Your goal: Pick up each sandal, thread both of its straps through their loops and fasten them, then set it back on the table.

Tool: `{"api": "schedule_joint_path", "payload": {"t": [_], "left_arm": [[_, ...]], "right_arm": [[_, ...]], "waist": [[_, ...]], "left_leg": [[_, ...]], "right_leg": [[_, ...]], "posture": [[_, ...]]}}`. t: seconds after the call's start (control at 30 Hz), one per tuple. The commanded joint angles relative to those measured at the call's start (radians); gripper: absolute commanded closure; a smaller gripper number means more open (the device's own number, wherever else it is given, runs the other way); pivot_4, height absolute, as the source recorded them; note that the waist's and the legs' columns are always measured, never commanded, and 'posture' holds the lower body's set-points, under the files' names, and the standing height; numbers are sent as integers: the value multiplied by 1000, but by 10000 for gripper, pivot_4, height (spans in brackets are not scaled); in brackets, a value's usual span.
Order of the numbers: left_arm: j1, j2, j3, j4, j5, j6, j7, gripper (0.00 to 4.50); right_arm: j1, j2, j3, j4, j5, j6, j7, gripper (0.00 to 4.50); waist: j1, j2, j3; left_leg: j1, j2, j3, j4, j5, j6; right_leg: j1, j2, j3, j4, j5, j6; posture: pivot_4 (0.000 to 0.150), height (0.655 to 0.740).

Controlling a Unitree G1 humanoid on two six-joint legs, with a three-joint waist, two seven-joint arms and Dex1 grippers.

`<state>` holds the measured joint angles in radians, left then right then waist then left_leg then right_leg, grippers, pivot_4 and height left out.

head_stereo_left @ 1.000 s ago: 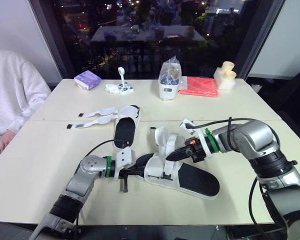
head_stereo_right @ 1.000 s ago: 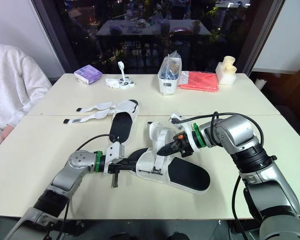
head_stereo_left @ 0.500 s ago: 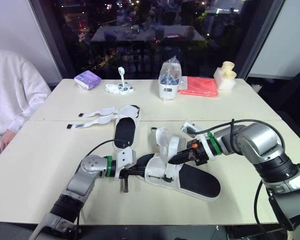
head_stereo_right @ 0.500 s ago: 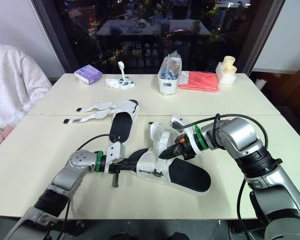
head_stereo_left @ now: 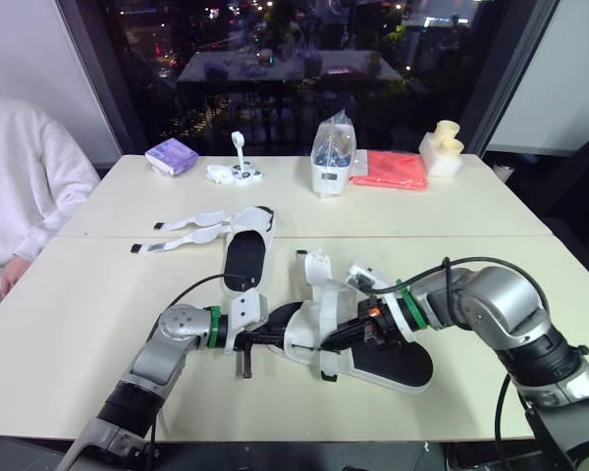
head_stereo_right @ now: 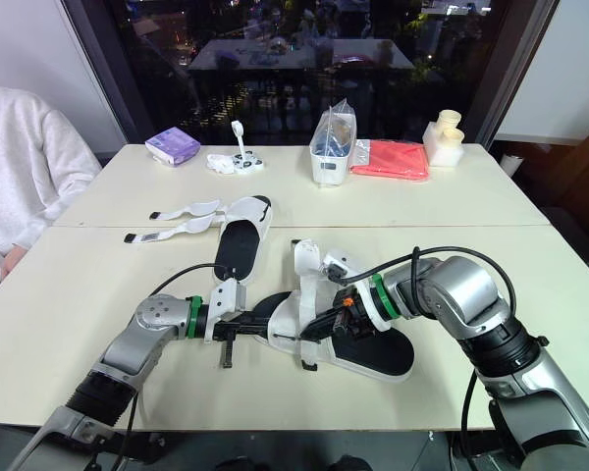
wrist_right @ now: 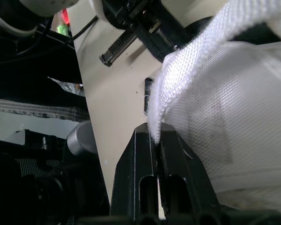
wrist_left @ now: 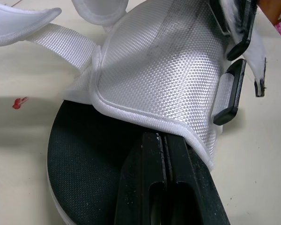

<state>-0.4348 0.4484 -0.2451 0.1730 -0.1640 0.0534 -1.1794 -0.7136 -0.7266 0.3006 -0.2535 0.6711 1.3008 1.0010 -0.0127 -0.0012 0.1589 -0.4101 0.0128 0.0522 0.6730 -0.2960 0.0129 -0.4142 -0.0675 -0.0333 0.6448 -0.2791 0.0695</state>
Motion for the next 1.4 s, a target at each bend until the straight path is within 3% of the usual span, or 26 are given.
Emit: {"api": "schedule_joint_path", "payload": {"t": [0.03, 0.17, 0.2, 0.23, 0.57, 0.7, 0.9, 1.37, 1.4], "left_arm": [[18, 0, -35, -16, 10, 3, -13, 45000], [20, 0, -36, -16, 10, 2, -14, 45000], [21, 0, -36, -15, 10, 2, -13, 45000], [22, 0, -36, -15, 10, 3, -13, 45000], [13, -21, -72, 30, 29, -37, -26, 45000], [-9, -65, -89, 66, 45, -55, -14, 45000], [-64, -147, -106, 156, 71, -86, 9, 45000], [-119, -208, -131, 285, 127, -167, 15, 45000], [-122, -209, -132, 291, 127, -168, 15, 45000]], "right_arm": [[10, -8, -16, -37, 0, -7, -23, 26241], [9, -31, -34, -56, 11, 7, -26, 6143], [3, -53, -49, -65, 20, 16, -20, 2015], [-5, -72, -71, -72, 34, 32, -15, 681], [107, -235, -298, -189, 222, 179, -1, 681], [226, -215, -344, -205, 241, 177, -49, 681], [380, -70, -361, -159, 194, 121, -192, 681], [394, 22, -370, -115, 179, 68, -296, 681], [391, 21, -367, -111, 179, 66, -296, 3022]], "waist": [[0, 0, 0], [-1, 0, 0], [-1, 0, 0], [0, 0, 0], [4, 0, 0], [11, 0, 0], [30, 0, -1], [26, -1, -1], [26, -1, -1]], "left_leg": [[0, 0, 0, 0, 0, 0], [0, 0, 0, 1, 0, 0], [0, 0, 0, 1, 0, 0], [0, 0, 0, 2, 0, 0], [0, 0, -1, 1, 0, 0], [0, 0, 0, 2, 0, 0], [0, -1, -1, 6, -1, 2], [0, -5, 0, 9, -2, 8], [0, -5, 0, 10, -2, 8]], "right_leg": [[0, 0, 0, 0, 0, 0], [0, 0, 0, 0, 0, 0], [0, 0, 0, 1, 0, 0], [1, 0, 0, 1, 0, 0], [1, -1, 0, -1, 0, 0], [2, -1, 0, -1, 0, 0], [5, -1, 0, -2, 0, 0], [8, -6, -1, -2, 0, 0], [8, -6, -1, -2, 0, 0]], "posture": [[1500, 7400], [1500, 7400], [1500, 7400], [1500, 7400], [1500, 7400], [1500, 7400], [1500, 7400], [1500, 7400], [1500, 7400]]}}
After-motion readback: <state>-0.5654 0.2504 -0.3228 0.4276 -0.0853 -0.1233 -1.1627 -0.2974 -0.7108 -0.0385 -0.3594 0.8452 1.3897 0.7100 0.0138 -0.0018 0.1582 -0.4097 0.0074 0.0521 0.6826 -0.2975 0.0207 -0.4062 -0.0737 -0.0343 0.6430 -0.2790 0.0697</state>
